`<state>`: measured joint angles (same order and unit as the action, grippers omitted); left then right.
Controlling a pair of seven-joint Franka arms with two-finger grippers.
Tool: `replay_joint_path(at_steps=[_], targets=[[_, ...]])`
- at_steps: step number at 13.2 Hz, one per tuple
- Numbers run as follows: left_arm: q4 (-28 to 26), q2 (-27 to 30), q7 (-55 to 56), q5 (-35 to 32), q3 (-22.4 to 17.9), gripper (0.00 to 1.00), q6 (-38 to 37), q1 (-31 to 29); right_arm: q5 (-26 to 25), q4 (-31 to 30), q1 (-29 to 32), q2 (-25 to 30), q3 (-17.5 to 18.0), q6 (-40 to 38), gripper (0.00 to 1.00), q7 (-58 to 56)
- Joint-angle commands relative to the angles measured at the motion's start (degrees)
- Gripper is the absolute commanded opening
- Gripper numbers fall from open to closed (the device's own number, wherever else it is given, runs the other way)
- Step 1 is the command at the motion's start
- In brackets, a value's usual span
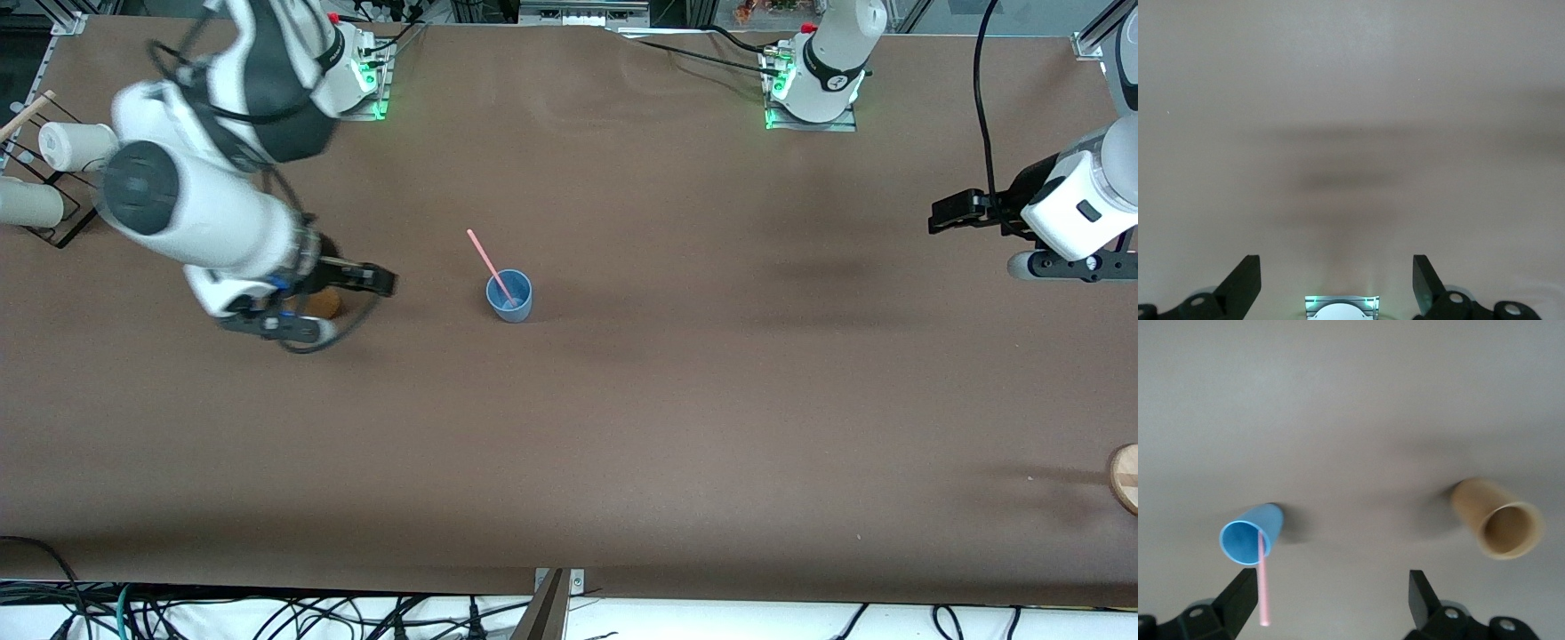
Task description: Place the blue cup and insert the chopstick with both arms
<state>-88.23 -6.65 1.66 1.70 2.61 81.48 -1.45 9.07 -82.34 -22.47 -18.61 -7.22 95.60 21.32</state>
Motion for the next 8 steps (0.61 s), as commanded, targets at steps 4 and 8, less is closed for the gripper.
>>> replay_joint_path(at_steps=[4,8], targets=[[0.43,-0.12,-1.22,-0.82,0.20,1.00,0.25,-0.22,-6.08,-4.40,14.27,10.33,3.34,-0.24,1.00,-14.72],[0.43,-0.12,-1.22,-0.82,0.20,1.00,0.25,-0.22,-9.58,-16.86,22.12,19.47,8.36,5.96,1.00,-19.98]])
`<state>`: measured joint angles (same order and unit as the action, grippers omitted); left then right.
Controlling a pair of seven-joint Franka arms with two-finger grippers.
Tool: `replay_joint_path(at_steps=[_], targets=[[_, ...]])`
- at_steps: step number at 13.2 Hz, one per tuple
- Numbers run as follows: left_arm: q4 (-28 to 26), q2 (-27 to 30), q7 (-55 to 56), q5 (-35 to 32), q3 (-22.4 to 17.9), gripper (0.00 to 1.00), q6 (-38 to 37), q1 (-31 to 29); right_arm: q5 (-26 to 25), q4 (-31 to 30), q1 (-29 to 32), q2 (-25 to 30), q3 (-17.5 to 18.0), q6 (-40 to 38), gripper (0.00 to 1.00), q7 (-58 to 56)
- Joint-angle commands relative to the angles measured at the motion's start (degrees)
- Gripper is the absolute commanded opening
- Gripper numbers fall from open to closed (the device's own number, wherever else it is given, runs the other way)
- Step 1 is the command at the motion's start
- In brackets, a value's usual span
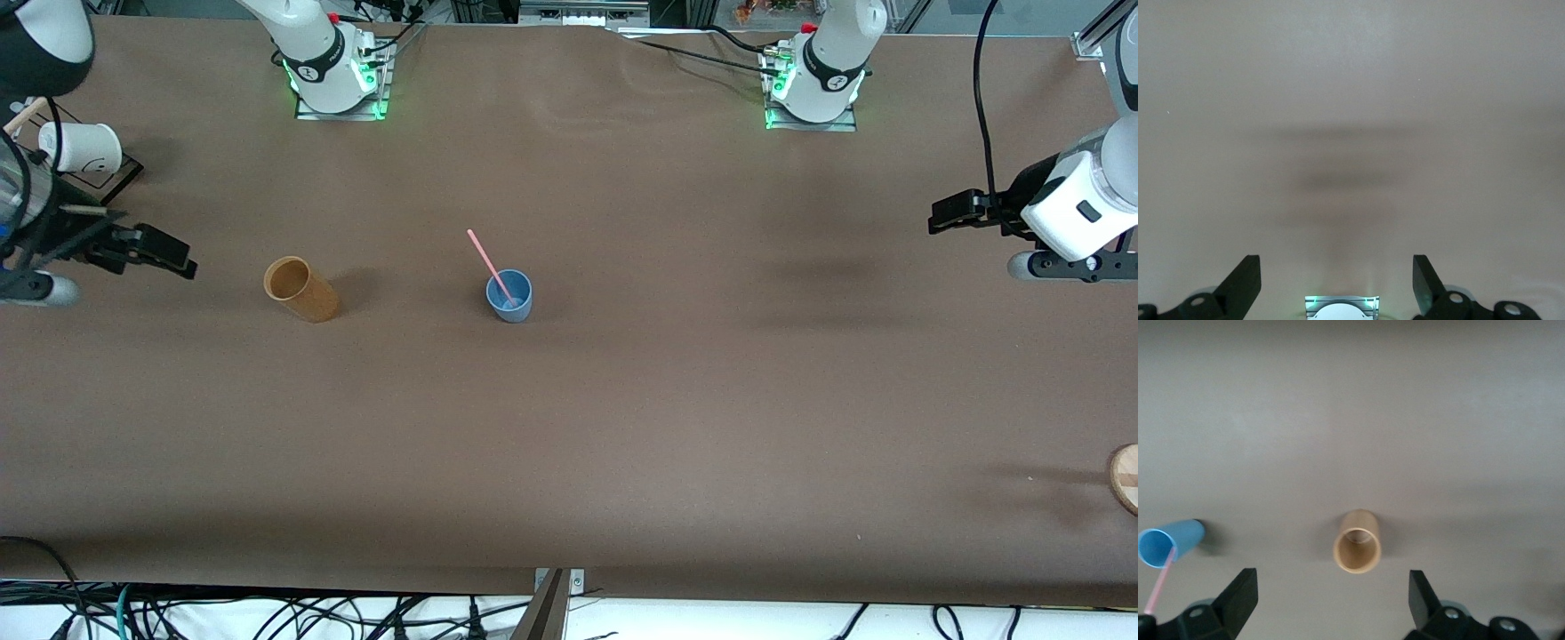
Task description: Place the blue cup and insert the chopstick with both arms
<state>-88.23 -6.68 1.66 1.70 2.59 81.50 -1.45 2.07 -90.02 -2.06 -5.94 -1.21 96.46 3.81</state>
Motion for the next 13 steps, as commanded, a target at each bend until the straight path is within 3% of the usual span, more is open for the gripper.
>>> replay_joint_path(at_steps=[1,13], targets=[[0.43,-0.08,-1.22,-0.82,0.22,1.00,0.23,-0.22,-4.43,-11.03,1.71,8.03,2.27,7.66,1.00,-2.58],[0.43,-0.17,-1.22,-0.73,0.22,1.00,0.23,-0.22,-4.01,-9.65,1.62,6.91,1.39,2.77,1.00,-4.96]])
